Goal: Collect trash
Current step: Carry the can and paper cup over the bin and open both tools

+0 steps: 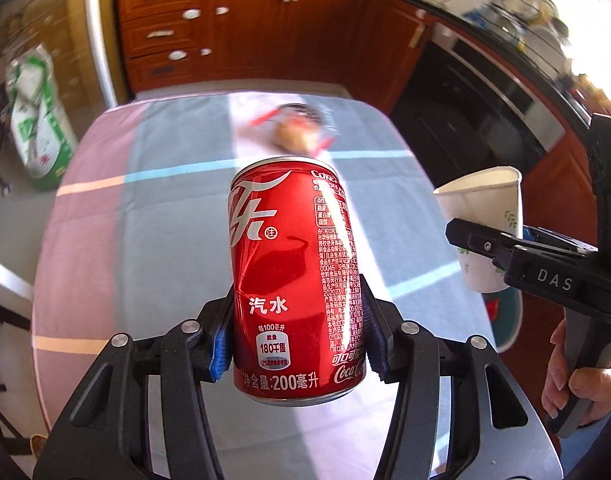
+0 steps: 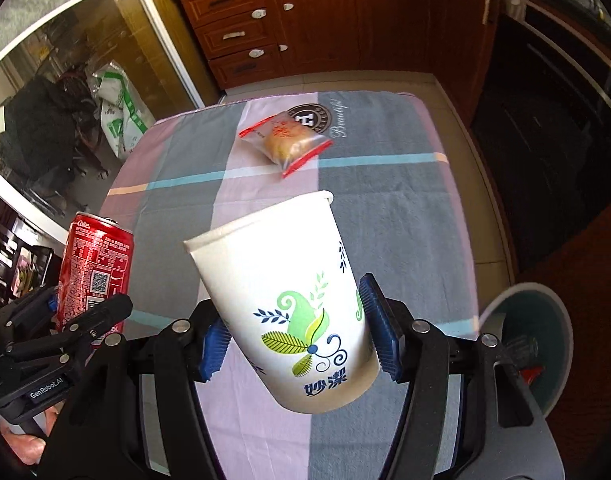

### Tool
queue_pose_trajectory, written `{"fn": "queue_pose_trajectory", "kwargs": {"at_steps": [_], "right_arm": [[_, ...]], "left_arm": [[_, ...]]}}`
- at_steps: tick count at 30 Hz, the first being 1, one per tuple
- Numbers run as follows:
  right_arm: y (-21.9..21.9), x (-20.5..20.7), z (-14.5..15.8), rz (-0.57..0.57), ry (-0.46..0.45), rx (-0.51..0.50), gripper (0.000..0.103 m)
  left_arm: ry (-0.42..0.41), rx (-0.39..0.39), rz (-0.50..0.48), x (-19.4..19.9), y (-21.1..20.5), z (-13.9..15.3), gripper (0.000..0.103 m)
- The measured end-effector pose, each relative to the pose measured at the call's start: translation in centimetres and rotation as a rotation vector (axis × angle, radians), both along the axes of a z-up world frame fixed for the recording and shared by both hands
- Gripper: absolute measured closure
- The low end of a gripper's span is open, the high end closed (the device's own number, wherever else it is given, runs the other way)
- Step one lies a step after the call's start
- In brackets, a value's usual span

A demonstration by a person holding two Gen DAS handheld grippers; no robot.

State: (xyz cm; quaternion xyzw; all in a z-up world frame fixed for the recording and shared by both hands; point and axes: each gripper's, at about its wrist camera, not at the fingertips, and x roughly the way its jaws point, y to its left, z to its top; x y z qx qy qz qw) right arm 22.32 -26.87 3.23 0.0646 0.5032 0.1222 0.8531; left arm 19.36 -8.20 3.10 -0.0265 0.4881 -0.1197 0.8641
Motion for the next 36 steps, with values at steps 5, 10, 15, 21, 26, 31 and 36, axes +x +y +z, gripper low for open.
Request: {"fn": "queue_pose_trajectory", "kwargs": {"at_steps": [5,10,15,21,26,31,36], "right_arm": [[-7.0,-3.3,0.4,-0.114,-0.014,0.048,0.045],[-15.1,-6.1,-0.2,-0.255,-0.014,0.074,0.045],[-22.7,-7.9,-2.5,-0.393,0.031,0.117,0.044],[-27.3,-8.8,-6.3,-0.483,0.116,0.171,0.042],[-28.6,-8.5,-8.0,-0.506,0.162,0.217,0.035],[-29.3,-8.2,-8.7,-0.527,0.175,0.243,0.029],[-29.6,-8.1,-9.2,-0.539,0.194,0.245,0.025]], "left_arm": [[0.0,-0.002,-0.15,-0.7,-7.3,0.1,0.05],[0.023,0.013,-0.3,-1.0,-15.2,-1.2,0.05],[0.066,0.039,-0.416,-1.0,-22.1,-3.3,0.05],[0.127,0.058,-0.503,-0.3,-28.2,-6.1,0.049],[0.169,0.057,-0.548,0.0,-31.3,-7.8,0.031],[0.143,0.101,-0.537,0.2,-32.0,-8.3,0.007],[0.154,0.112,-0.519,0.4,-31.3,-8.2,0.005]]}}
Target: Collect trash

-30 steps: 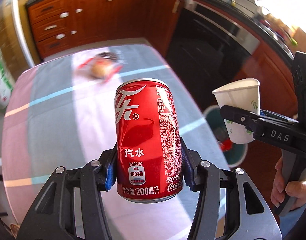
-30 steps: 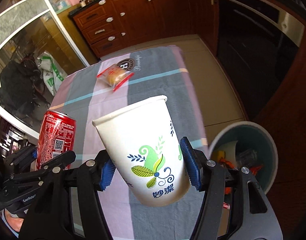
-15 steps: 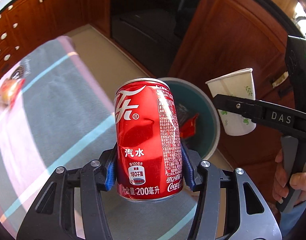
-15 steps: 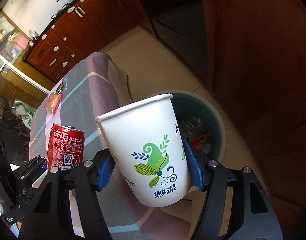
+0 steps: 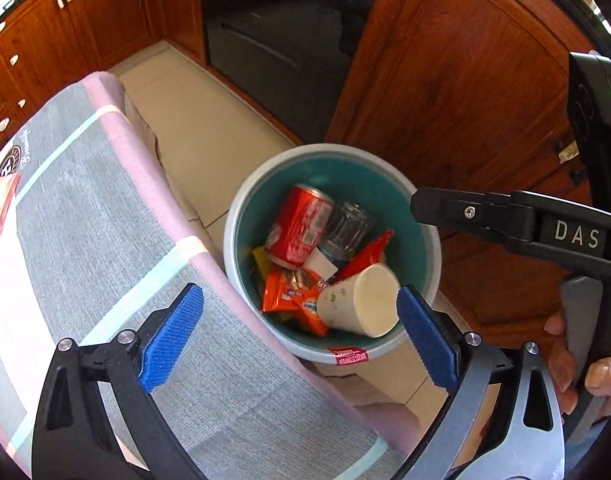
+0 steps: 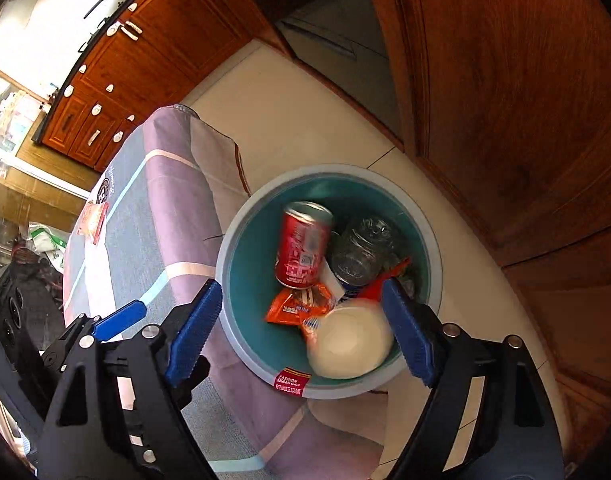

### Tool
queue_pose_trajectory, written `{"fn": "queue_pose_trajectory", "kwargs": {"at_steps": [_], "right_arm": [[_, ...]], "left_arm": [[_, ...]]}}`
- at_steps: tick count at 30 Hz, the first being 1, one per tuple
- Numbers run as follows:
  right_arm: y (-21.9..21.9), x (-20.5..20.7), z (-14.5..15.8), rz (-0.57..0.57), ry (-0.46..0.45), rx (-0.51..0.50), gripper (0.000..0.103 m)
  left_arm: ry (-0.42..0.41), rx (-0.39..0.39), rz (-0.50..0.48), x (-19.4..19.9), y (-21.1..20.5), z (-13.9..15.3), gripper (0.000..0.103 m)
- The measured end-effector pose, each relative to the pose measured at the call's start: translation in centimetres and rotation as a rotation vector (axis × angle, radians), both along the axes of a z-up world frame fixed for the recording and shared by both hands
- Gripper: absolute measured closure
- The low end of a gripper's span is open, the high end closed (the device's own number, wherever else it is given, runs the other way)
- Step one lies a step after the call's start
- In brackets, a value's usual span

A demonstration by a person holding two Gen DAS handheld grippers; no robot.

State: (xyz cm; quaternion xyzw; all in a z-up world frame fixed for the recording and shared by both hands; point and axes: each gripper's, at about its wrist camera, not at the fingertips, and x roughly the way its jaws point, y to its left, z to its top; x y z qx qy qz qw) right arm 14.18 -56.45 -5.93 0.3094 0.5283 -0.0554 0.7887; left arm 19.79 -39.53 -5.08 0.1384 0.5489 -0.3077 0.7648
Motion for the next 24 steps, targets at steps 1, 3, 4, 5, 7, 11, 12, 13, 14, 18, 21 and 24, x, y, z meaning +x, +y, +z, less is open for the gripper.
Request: {"fn": "queue_pose_trajectory", "kwargs": {"at_steps": [1,3,4,5,7,11,12,13,14,18,21,24], "right_arm": [[0.0,0.1,-0.1,-0.001,0.003,0.002,0.024],[-0.1,-0.2,-0.1,-0.006,0.006,0.001,0.019],[0.0,-0.3,0.0,-0.009,0.008,-0.005,0.018],[-0.1,-0.5,0.1,-0.01,0.007,-0.008,0.018],[0.0,-0.8,0.4,-0.013,0.009,-0.013,0.018],[0.5,-1.6,1.1,-0.013,0.008,-0.028,0.017],[0.7,-1.8,1.4,-0.012,0.005,-0.032,0.015],[0.9,-2.1,1.7,-0.011,0.0,-0.036,0.014],[1.2,-2.4,2.0,-0.009,-0.003,-0.041,0.014],[2.2,-3.8,3.3,-0.003,-0.024,-0.055,0.013],[3.1,-5.1,4.5,0.005,-0.045,-0.065,0.008],[4.0,-6.5,5.7,0.01,-0.068,-0.077,0.007]], "left_arm": [[0.003,0.003,0.002,0.0,0.2,0.0,0.005],[0.004,0.01,0.002,-0.3,0.4,0.2,0.005],[0.003,0.013,0.002,-0.6,0.6,0.3,0.005],[0.002,0.015,0.001,-0.8,0.9,0.5,0.005],[-0.002,0.02,0.004,-1.2,1.4,0.8,0.005],[-0.019,0.018,0.014,-2.7,2.7,2.1,0.005],[-0.036,0.021,0.023,-3.1,3.0,2.5,0.005],[-0.052,0.024,0.031,-3.5,3.3,3.0,0.005],[-0.069,0.025,0.038,-3.9,3.8,3.5,0.005],[-0.122,0.012,0.068,-5.0,5.3,5.4,0.004],[-0.133,0.008,0.094,-5.8,6.7,6.5,0.004],[-0.129,0.003,0.116,-6.6,8.1,7.1,0.004]]}}
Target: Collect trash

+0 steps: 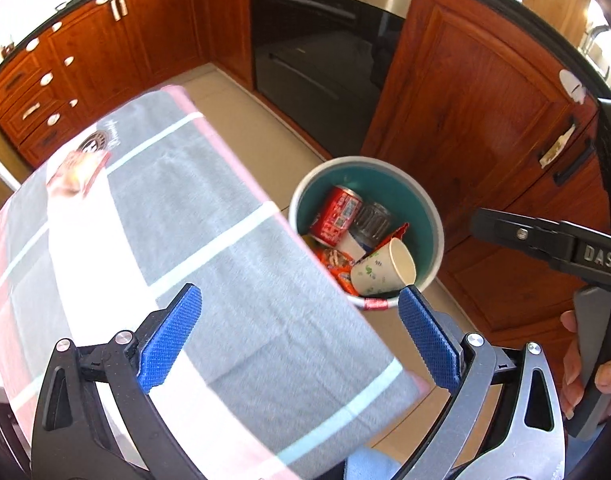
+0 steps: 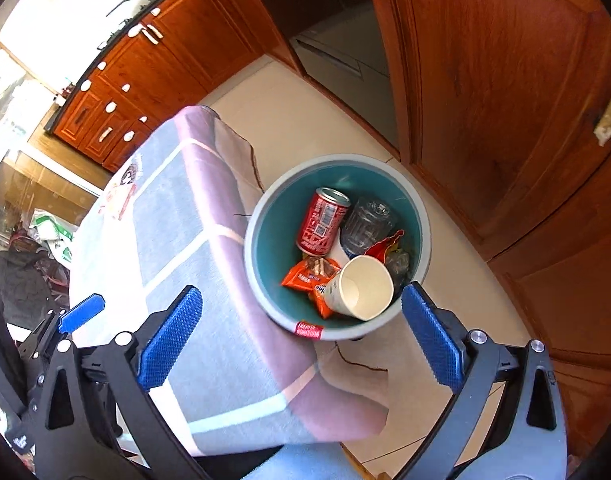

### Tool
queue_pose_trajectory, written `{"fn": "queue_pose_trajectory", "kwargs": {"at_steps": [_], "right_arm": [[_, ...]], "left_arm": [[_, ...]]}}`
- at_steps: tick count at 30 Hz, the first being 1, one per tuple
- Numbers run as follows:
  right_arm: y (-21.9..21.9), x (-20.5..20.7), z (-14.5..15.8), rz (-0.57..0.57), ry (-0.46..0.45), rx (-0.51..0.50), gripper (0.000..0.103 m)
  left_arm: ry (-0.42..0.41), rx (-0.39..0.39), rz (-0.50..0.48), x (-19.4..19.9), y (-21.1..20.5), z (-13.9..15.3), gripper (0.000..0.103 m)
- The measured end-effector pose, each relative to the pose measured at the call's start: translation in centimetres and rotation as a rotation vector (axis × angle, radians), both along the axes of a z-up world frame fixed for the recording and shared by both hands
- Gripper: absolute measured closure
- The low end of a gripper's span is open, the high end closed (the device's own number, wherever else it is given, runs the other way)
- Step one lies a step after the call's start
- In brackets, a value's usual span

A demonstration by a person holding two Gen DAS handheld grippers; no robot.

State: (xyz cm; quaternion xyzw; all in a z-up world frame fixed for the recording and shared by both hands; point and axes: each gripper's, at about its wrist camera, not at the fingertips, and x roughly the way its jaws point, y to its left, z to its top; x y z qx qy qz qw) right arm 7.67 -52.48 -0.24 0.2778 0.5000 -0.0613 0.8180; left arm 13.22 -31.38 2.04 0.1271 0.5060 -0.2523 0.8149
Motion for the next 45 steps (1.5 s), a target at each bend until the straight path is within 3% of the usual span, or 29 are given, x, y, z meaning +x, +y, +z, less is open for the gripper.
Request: {"fn": "queue_pose_trajectory", "kwargs": {"at_steps": [9,27,37,45], "right_arm": [[2.0,-4.5,2.4,-0.001,-0.012,-0.082,0.007],[5.9,-10.3,2.9,0.054,-0.022,-0.259,0.007],[6.8,-11.0,1.9,0.036,0.003,-0.314,0.007],[6.6,-10.4,0.8,0.029,0.034,-0.301,0.007]], "left_arm": [[-0.059,0.01,0.027,-3.5,2.6,1.5,0.004],[-0.123,-0.012,0.057,-9.1,5.3,2.5,0.004],[-0.136,-0.005,0.055,-10.1,5.7,1.1,0.004],[-0.115,-0.012,0.056,-9.7,5.9,0.3,0.004]]}}
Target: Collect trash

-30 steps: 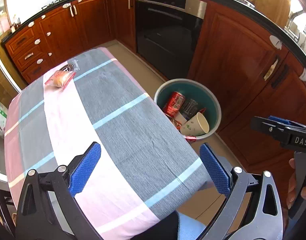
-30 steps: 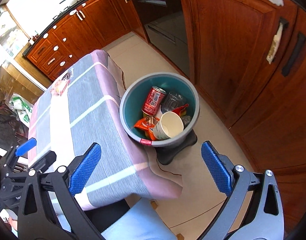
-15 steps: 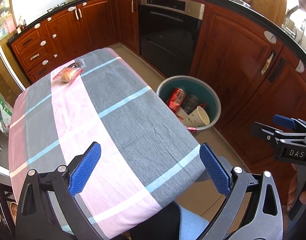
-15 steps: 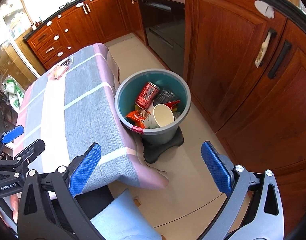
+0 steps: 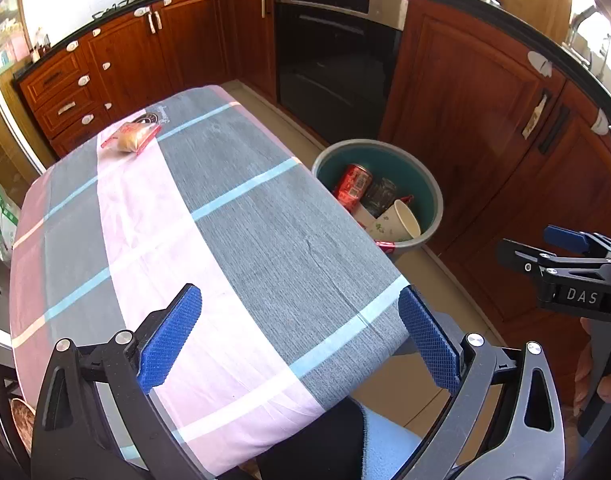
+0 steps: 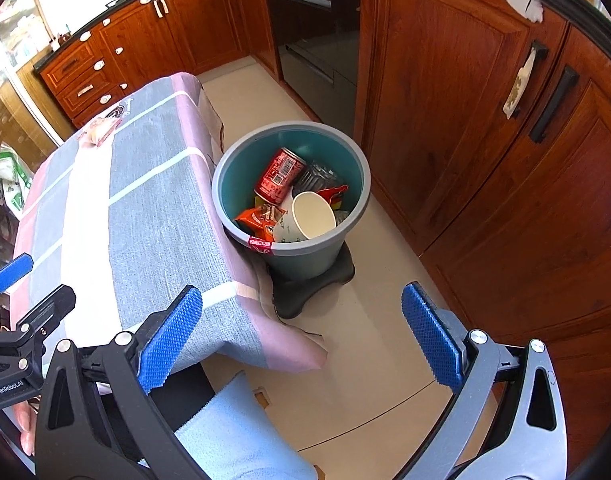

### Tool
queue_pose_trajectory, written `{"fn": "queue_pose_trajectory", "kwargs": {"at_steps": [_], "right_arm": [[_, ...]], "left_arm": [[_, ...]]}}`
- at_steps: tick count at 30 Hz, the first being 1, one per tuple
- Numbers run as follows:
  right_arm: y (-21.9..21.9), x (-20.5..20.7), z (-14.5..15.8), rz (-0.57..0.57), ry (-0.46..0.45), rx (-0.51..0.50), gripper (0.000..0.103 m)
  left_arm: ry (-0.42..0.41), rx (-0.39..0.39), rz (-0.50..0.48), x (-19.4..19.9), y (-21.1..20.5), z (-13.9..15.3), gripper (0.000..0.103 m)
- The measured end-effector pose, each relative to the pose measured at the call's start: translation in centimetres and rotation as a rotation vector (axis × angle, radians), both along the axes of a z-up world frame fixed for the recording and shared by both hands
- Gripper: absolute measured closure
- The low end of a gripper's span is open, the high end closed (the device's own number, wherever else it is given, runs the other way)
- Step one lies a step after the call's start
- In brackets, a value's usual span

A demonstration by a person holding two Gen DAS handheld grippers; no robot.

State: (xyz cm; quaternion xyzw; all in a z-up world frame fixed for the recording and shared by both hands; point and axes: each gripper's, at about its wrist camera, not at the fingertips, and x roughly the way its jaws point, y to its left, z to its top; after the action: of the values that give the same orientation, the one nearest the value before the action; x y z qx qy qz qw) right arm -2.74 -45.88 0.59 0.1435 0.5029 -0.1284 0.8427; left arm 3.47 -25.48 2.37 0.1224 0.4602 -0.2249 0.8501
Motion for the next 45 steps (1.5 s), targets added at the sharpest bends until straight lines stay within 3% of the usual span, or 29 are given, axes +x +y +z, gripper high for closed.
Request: {"fn": "queue_pose_trajectory", "kwargs": {"at_steps": [14,45], "right_arm": [[0.3,0.2,-0.3,0.006,0.007,-0.002,0.007],[0.6,1.1,-0.4,0.019,0.036,-0.017,0.007]], "left_arm": [[0.014,-0.019,-0.034,-0.2,-0.3,-0.2,0.004],[0.042,0.022,-0.028,0.2,-0.5,-1.4,0.004]]}}
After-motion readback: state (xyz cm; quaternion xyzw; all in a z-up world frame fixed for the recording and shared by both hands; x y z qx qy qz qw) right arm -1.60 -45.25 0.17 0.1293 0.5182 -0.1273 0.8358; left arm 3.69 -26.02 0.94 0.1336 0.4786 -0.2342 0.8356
